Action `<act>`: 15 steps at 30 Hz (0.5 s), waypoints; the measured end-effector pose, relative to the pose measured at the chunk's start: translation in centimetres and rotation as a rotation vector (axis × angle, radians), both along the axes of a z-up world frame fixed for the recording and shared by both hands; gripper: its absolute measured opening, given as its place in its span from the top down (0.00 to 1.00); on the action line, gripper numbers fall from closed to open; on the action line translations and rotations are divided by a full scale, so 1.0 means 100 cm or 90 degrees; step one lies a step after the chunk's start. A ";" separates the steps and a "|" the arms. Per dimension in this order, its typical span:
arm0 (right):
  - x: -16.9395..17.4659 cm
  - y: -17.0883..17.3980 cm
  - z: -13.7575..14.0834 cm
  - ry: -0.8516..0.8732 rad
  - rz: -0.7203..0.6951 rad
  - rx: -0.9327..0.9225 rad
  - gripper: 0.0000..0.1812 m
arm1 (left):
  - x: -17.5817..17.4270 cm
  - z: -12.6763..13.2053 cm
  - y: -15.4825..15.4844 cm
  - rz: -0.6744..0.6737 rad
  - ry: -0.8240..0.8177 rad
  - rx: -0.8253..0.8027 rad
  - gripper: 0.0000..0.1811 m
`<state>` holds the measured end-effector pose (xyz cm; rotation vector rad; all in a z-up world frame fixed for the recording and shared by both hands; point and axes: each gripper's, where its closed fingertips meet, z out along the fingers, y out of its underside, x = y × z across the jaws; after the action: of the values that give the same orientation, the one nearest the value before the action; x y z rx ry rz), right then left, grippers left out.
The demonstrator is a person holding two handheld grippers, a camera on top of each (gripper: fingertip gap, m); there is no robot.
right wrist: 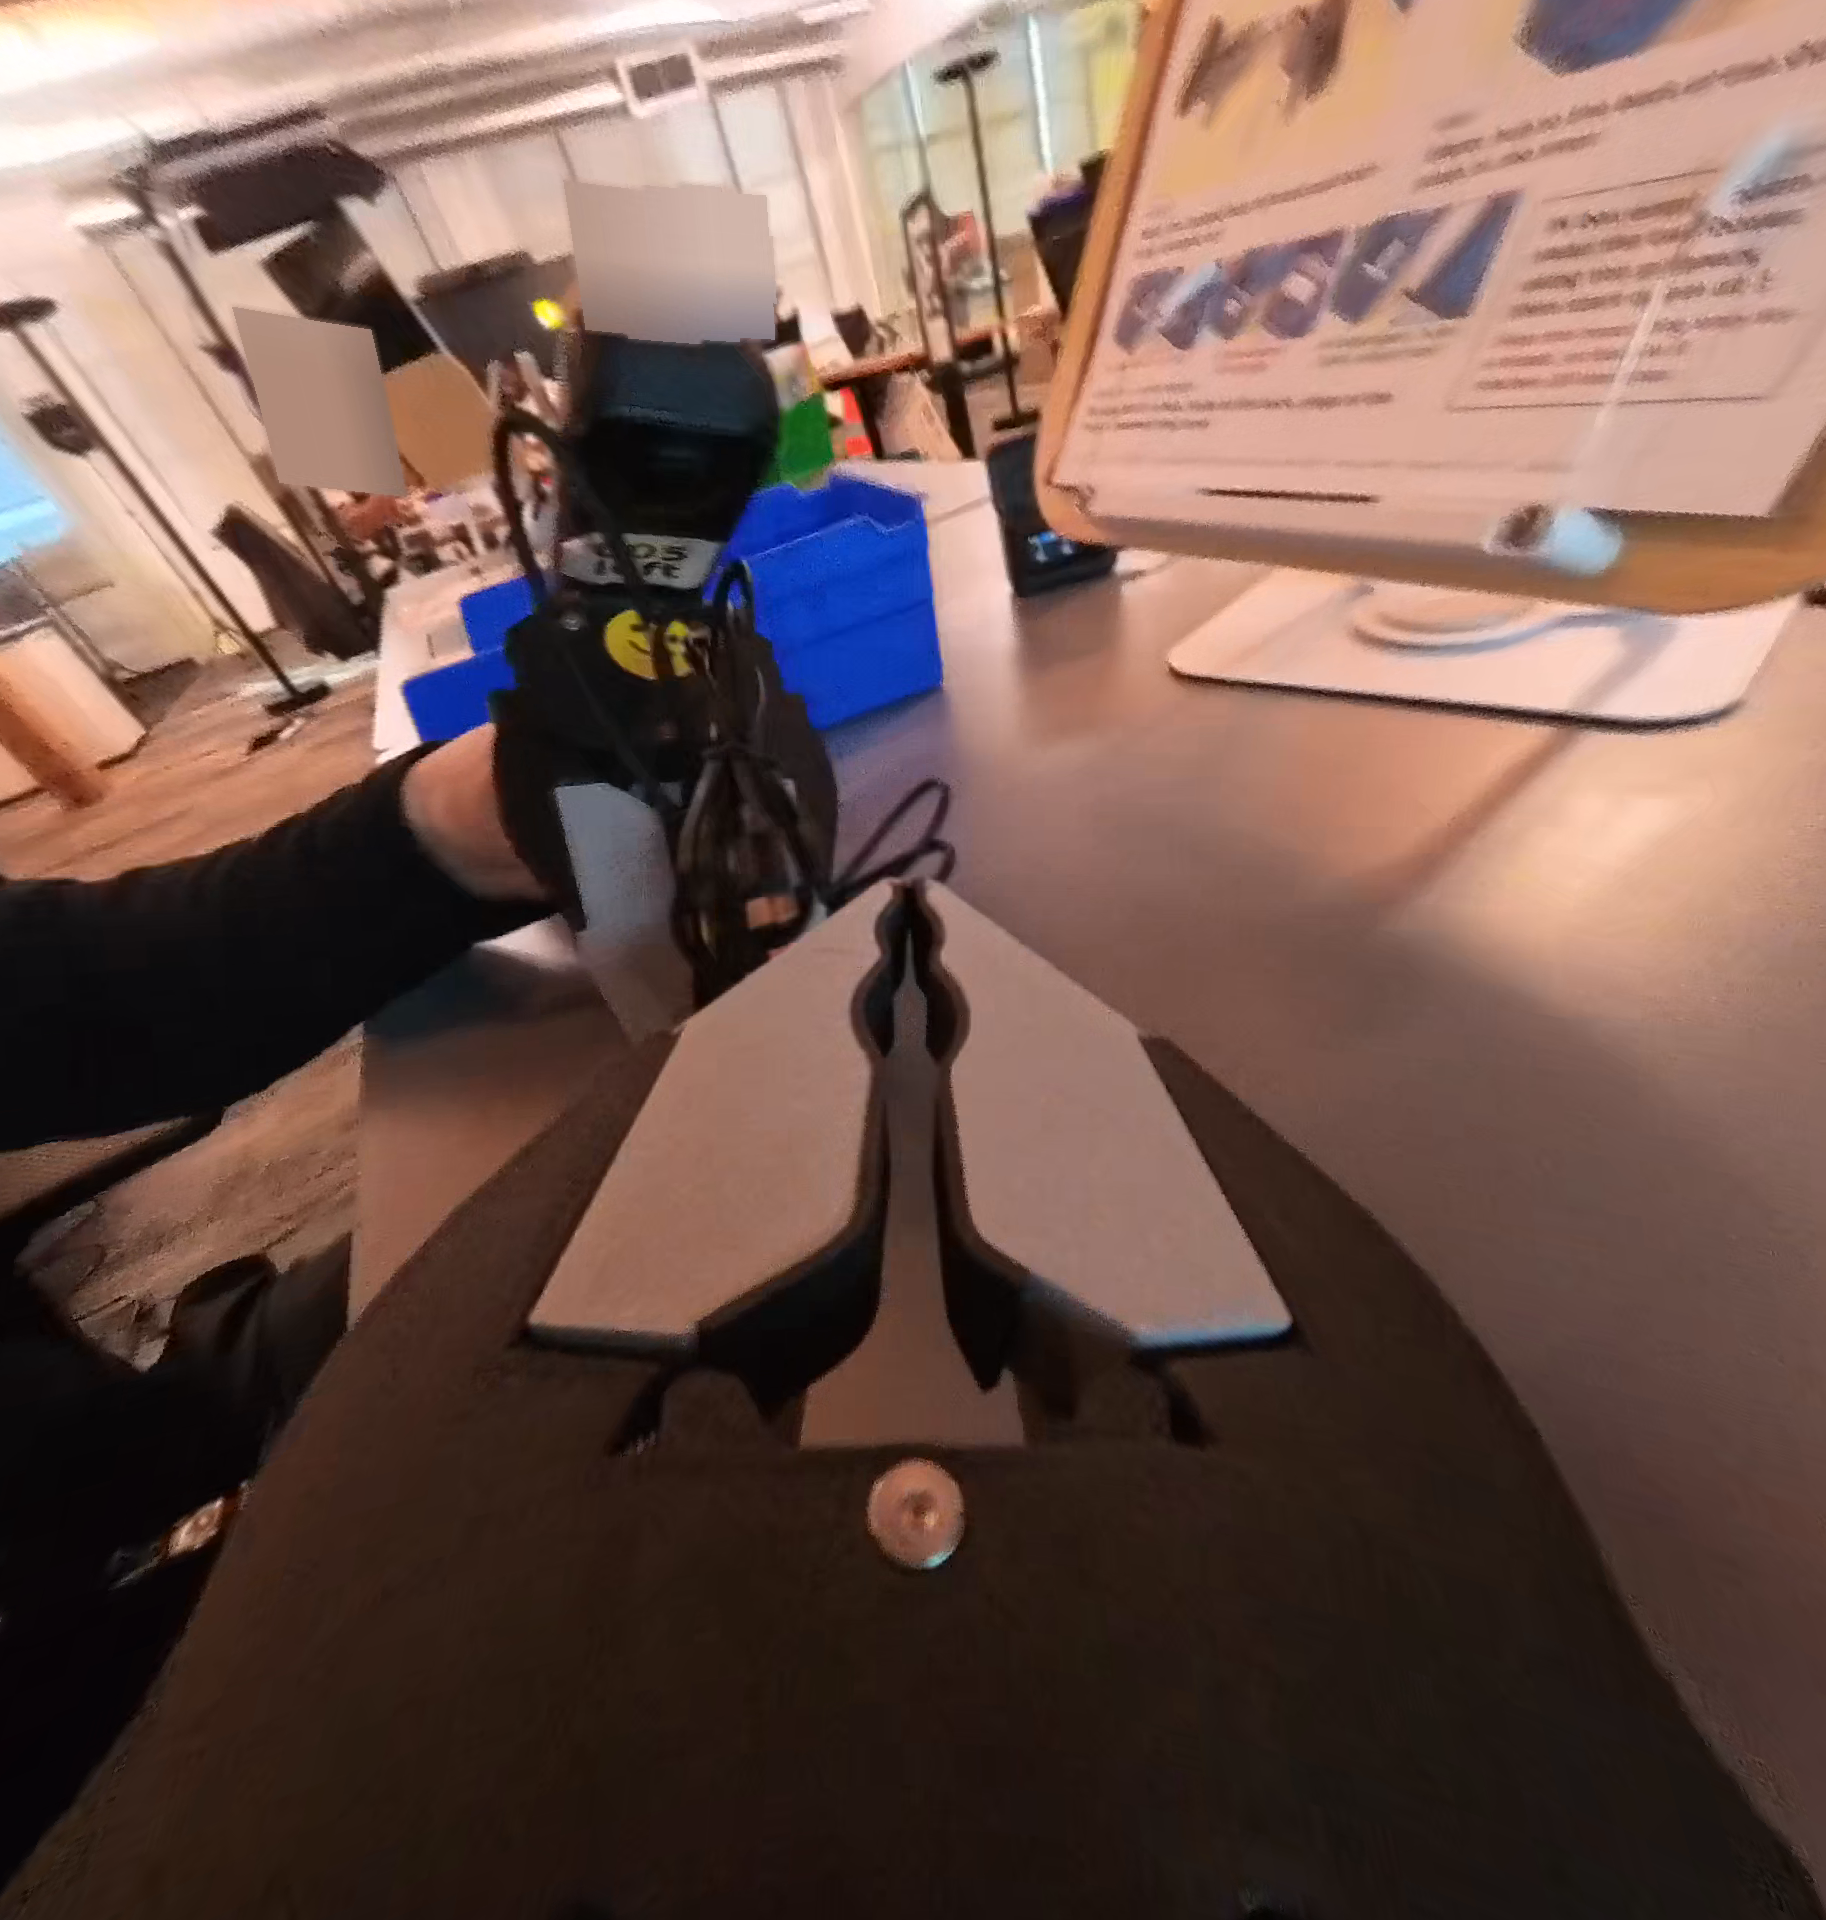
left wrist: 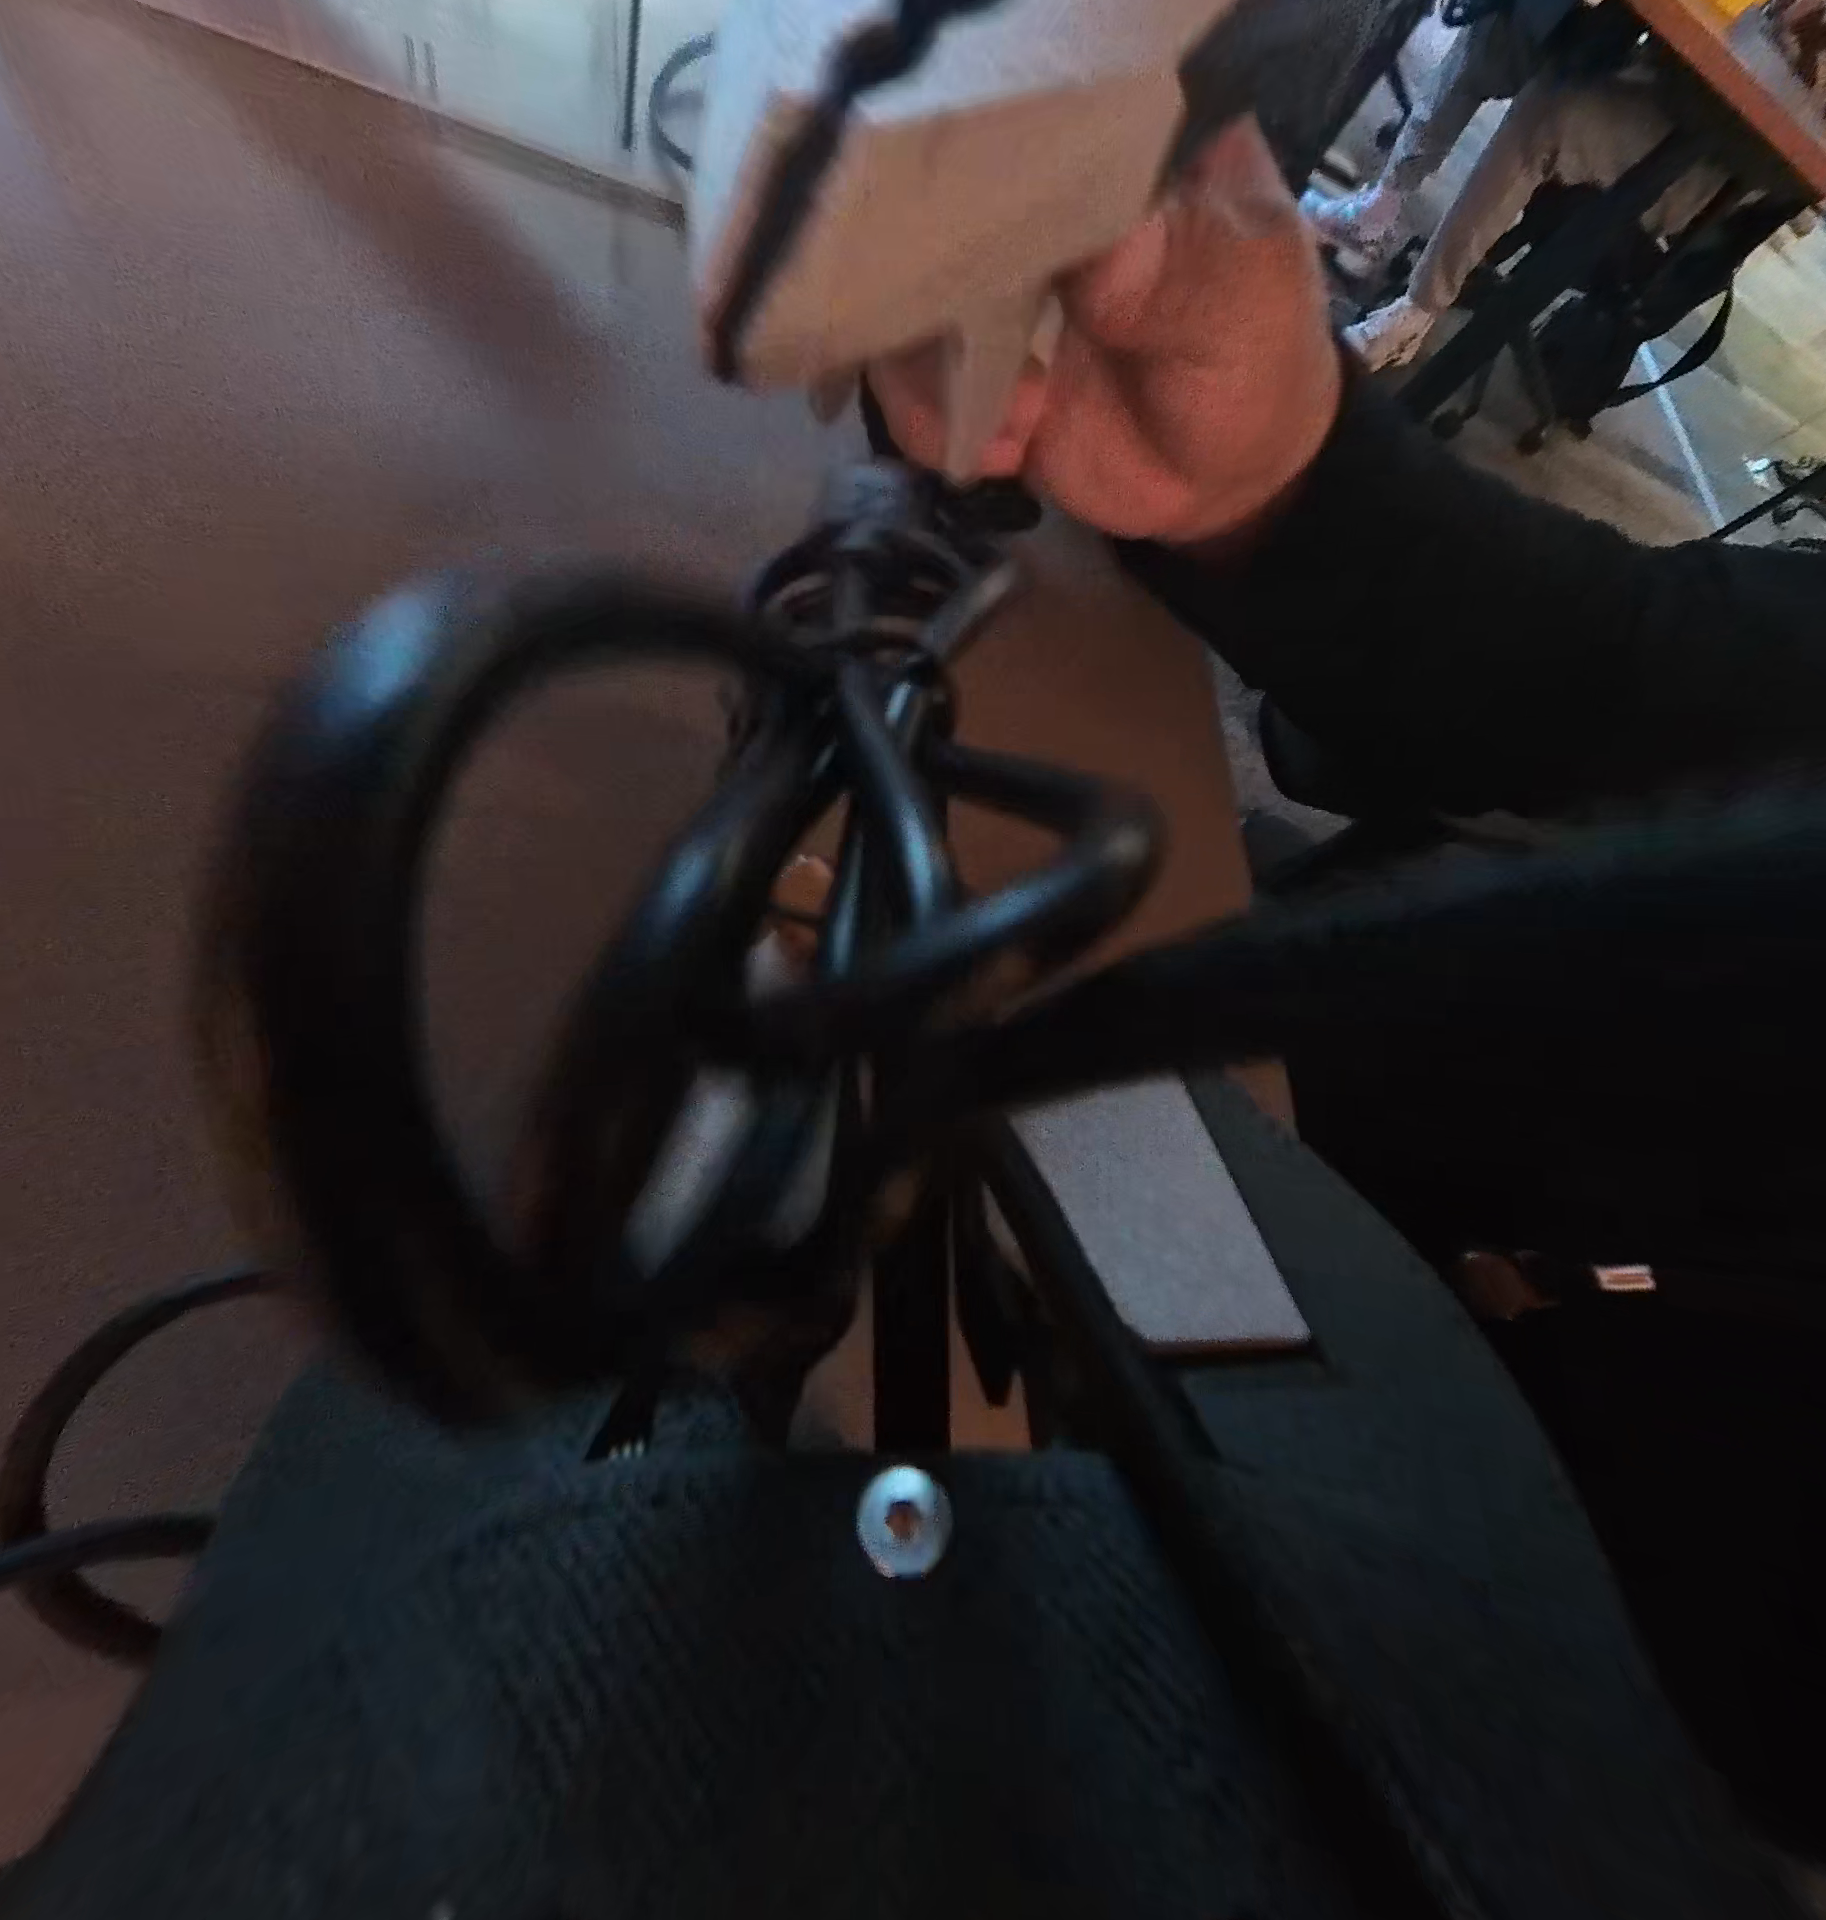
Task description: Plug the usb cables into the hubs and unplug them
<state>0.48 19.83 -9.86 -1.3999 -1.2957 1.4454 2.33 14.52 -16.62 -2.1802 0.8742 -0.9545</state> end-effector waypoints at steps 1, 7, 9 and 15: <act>0.001 0.001 -0.003 -0.016 0.001 -0.004 1.00 | 0.001 -0.003 0.000 0.000 0.007 -0.002 0.96; 0.012 -0.025 0.005 -0.094 0.061 0.130 0.95 | -0.006 -0.020 0.009 0.035 0.048 -0.021 0.93; 0.014 -0.044 0.007 -0.104 0.106 0.160 0.96 | -0.007 -0.020 0.010 0.037 0.051 -0.018 0.93; -0.003 -0.058 -0.030 -0.208 0.130 0.201 0.88 | -0.006 -0.017 0.008 0.024 0.058 0.000 0.94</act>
<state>0.20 14.00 -12.88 -1.3540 -1.8315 1.1004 1.76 15.28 -18.35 -2.2470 0.8706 -0.8433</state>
